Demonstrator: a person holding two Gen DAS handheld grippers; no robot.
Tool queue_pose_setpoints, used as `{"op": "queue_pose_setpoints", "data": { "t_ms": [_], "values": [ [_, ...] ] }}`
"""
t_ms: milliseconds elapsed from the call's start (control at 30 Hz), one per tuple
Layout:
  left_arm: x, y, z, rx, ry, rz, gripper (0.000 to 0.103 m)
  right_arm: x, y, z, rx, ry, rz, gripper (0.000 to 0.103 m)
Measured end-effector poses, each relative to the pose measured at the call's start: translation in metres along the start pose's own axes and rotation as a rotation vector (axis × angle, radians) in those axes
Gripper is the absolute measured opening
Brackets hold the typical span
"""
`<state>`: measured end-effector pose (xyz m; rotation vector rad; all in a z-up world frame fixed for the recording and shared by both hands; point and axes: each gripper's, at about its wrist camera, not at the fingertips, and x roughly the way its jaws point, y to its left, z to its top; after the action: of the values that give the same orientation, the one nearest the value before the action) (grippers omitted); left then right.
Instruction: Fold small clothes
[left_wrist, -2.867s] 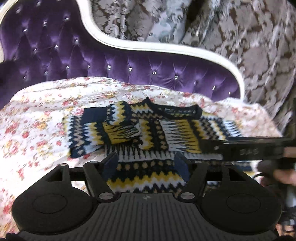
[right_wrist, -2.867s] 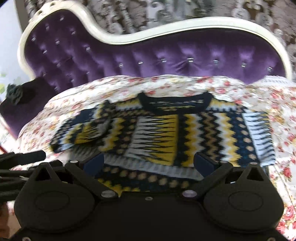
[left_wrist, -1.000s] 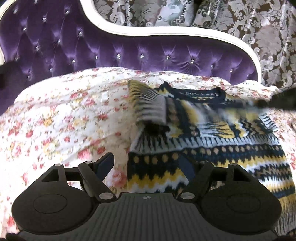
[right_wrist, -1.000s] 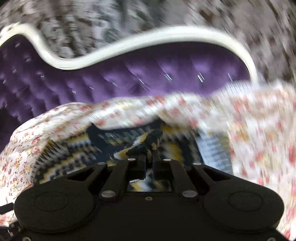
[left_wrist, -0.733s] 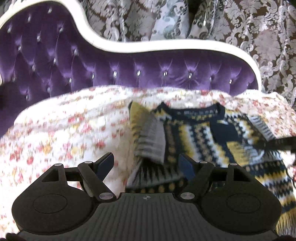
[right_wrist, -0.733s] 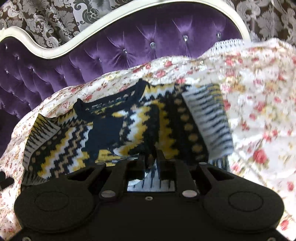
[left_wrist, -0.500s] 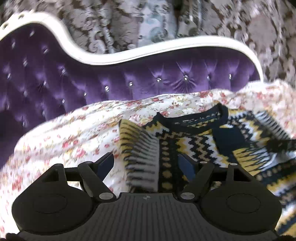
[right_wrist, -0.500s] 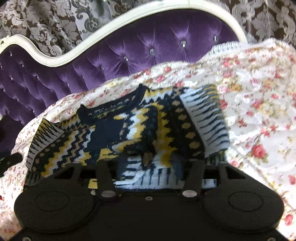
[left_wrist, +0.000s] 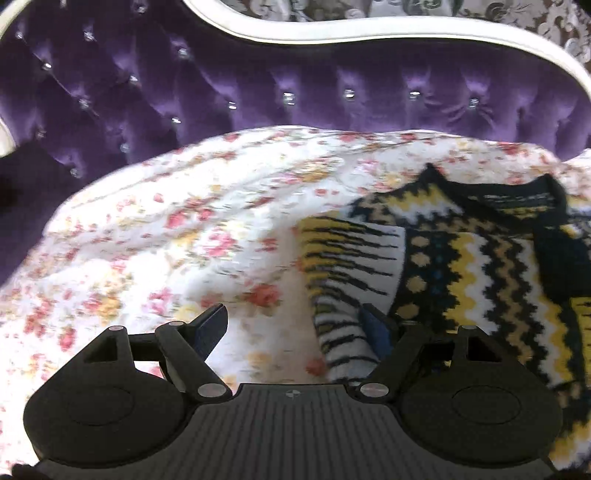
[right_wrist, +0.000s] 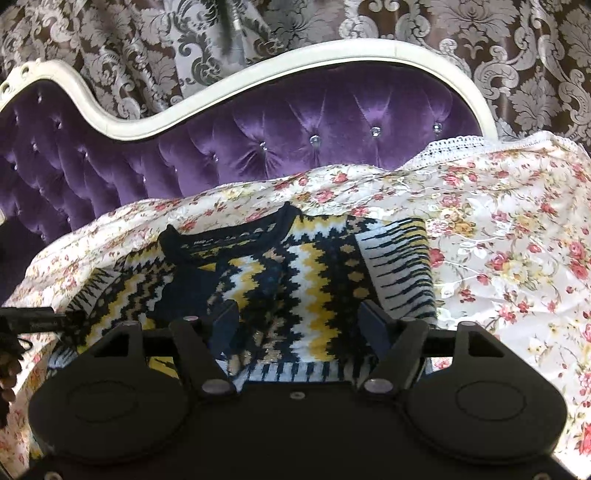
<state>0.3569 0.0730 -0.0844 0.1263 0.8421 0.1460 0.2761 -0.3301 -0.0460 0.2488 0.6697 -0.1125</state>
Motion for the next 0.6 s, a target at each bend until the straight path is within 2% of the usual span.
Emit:
{"op": "queue_pose_setpoints", "data": {
  "t_ms": [233, 300, 400, 467, 533, 600],
  "values": [
    [0.007, 0.006, -0.003, -0.053, 0.0, -0.037, 0.079, 0.017, 0.044, -0.001, -0.175, 0.018, 0.025, 0.075],
    [0.011, 0.009, -0.004, -0.074, 0.008, -0.049, 0.083, 0.026, 0.064, -0.001, -0.26, 0.026, 0.024, 0.075],
    [0.016, 0.018, -0.007, -0.142, 0.032, -0.077, 0.087, 0.044, 0.094, -0.008, -0.421, 0.046, -0.012, 0.075],
    [0.017, 0.02, -0.008, -0.142, 0.034, -0.082, 0.09, 0.057, 0.106, -0.013, -0.502, 0.074, -0.034, 0.075],
    [0.018, 0.019, -0.009, -0.136, 0.034, -0.079, 0.09, 0.066, 0.108, -0.013, -0.537, 0.071, -0.079, 0.071],
    [0.018, 0.018, -0.009, -0.129, 0.034, -0.076, 0.09, 0.068, 0.095, -0.005, -0.487, 0.053, -0.13, 0.07]
  ]
}}
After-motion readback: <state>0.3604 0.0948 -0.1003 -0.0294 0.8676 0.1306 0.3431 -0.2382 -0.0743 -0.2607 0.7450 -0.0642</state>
